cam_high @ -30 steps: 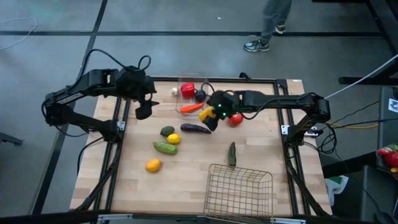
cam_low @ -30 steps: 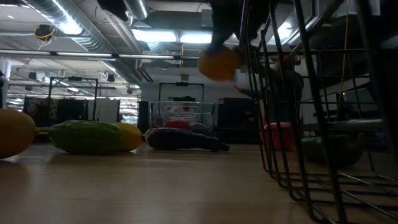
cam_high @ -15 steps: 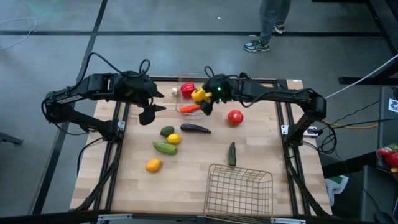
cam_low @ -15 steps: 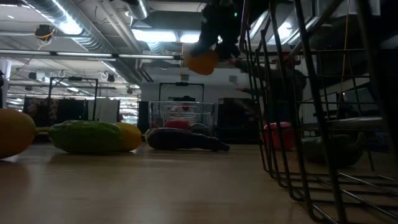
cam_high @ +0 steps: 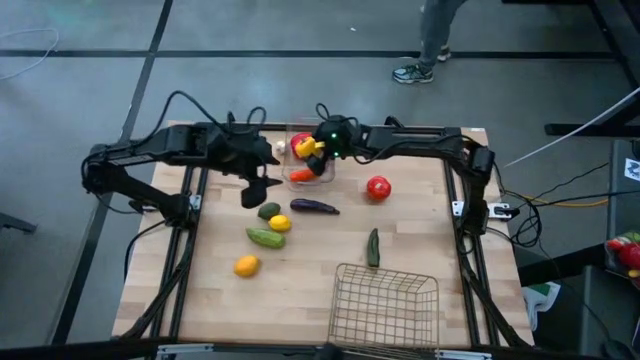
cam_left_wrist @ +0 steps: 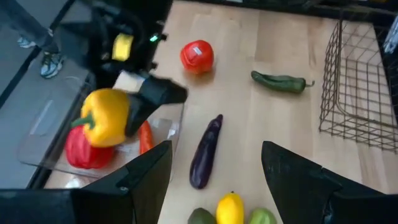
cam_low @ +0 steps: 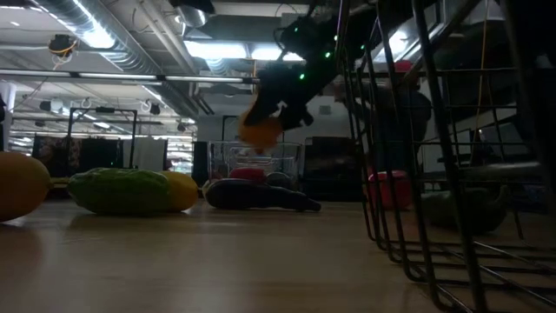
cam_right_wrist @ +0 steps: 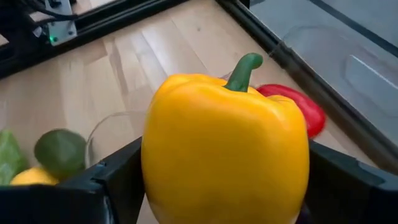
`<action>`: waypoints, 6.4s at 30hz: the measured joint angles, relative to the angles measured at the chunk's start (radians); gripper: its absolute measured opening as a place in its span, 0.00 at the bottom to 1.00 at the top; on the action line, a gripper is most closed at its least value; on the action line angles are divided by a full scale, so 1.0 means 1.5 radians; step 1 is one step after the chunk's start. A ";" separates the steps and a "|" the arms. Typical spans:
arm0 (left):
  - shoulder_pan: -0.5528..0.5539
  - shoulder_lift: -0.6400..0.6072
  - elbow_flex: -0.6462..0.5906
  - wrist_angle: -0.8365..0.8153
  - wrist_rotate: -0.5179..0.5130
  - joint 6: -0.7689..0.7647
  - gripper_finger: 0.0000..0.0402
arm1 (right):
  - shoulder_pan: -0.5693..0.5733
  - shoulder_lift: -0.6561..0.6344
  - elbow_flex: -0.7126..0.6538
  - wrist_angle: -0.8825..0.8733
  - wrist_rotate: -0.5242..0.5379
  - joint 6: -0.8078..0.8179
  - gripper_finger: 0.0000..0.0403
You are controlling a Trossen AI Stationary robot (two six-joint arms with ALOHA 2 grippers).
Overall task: Sort produce into baskets
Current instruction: Put the yellow bell pepper into the transparent bin, then put the purple eggplant into the transparent bin
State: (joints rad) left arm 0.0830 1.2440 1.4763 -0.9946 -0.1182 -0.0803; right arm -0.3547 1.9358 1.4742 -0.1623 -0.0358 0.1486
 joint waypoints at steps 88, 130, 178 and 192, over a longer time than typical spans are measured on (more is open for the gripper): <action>-0.046 0.111 -0.001 0.061 0.000 -0.039 0.61 | 0.008 -0.333 0.000 -0.404 0.052 -0.168 0.91; -0.047 0.551 -0.001 0.258 -0.109 0.062 0.61 | 0.233 -0.528 -0.378 -0.461 0.139 0.078 0.91; -0.047 0.575 0.001 0.267 -0.097 0.095 0.33 | 0.232 -0.528 -0.421 -0.429 0.133 0.077 0.91; -0.077 0.581 -0.002 0.267 -0.075 0.109 0.33 | 0.232 -0.528 -0.421 -0.432 0.133 0.075 0.91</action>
State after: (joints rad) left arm -0.0326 2.1151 1.4726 -0.5941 -0.2308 0.0827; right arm -0.0067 1.1435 0.8433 -0.8101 0.1642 0.2617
